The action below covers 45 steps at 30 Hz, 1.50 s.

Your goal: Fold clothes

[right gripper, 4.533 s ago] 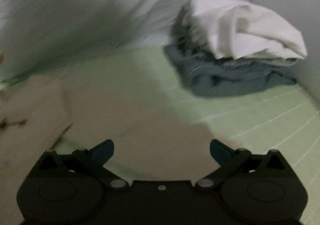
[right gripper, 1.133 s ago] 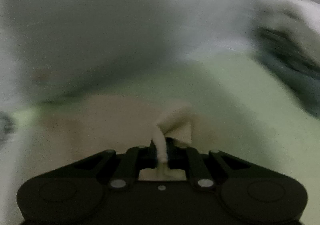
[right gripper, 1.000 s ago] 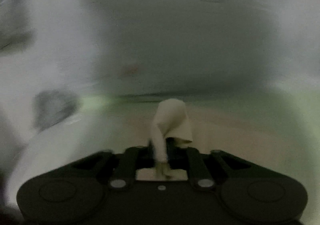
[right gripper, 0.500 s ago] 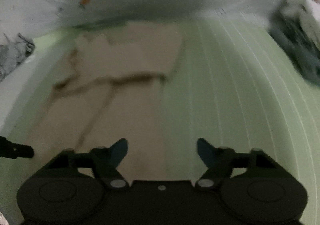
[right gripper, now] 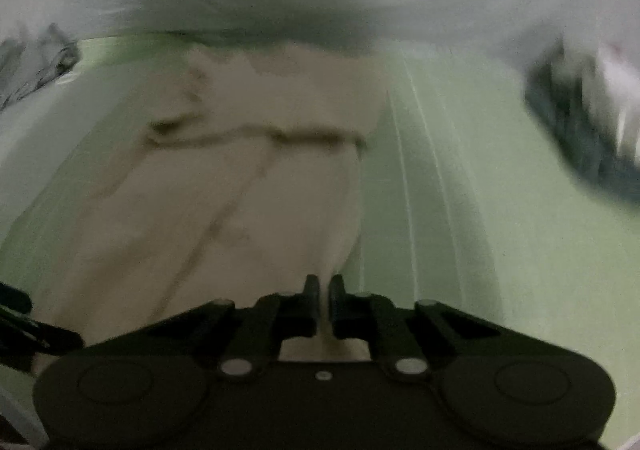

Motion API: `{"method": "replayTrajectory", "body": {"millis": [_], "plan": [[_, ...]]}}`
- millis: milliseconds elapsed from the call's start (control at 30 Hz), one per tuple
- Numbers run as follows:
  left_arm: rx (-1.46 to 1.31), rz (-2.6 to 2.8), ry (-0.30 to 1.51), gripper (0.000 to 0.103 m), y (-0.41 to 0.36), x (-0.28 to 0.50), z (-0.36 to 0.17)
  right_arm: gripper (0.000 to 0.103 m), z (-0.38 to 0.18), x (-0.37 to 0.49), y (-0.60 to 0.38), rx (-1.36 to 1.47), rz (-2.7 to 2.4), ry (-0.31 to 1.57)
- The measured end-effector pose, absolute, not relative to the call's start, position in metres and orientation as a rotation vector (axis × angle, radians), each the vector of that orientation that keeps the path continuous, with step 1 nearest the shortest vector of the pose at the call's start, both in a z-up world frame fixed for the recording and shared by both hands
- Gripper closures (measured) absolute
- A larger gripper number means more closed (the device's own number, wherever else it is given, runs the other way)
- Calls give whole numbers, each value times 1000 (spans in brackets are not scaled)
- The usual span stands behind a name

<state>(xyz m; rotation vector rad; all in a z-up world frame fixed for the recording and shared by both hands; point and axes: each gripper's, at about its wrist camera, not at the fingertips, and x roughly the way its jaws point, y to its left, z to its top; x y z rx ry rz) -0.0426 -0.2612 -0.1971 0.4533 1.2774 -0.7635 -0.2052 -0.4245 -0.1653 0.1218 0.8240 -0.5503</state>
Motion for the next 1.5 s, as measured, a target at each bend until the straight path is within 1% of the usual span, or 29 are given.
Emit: {"method": "replayTrajectory", "body": {"millis": [100, 167, 333, 400, 433, 467, 500, 533, 633, 767, 900, 967, 1067, 1267, 1500], "plan": [[464, -794, 1271, 14, -262, -44, -199, 97, -153, -191, -391, -12, -496, 800], [464, -820, 1272, 14, -259, -43, -200, 97, -154, -183, -375, -25, -454, 798], [435, -848, 1290, 15, -243, -35, -199, 96, -184, -177, -377, 314, -422, 829], [410, -857, 1297, 15, -235, -30, -198, 93, -190, -182, -379, 384, -437, 829], [393, -853, 1300, 15, -231, -29, -195, 90, -190, -185, -379, 404, -442, 827], [375, -849, 1303, 15, -228, -27, -193, 81, -190, -187, -379, 425, -439, 829], [358, -845, 1306, 15, -225, -25, -191, 76, -189, -189, -379, 453, -435, 826], [344, -836, 1298, 15, -222, -22, -188, 65, -189, -191, -380, 488, -427, 819], [300, -806, 1275, 15, -220, -12, -179, 54, -184, -198, -380, 545, -430, 805], [237, -766, 1243, 15, -224, 3, -168, 33, -170, -201, -392, 541, -477, 755], [175, -725, 1211, 15, -227, 18, -157, 26, -159, -193, -415, 492, -539, 723], [165, -722, 1193, 15, -238, 25, -153, 21, -156, -186, -423, 405, -592, 743], [153, -720, 1165, 15, -256, 34, -148, 19, -156, -175, -437, 314, -635, 764], [136, -744, 1119, 15, -292, 50, -142, 19, -156, -163, -490, 390, -648, 707], [97, -728, 1092, 16, -326, 93, -141, 21, -164, -127, -550, 454, -638, 653]]}}
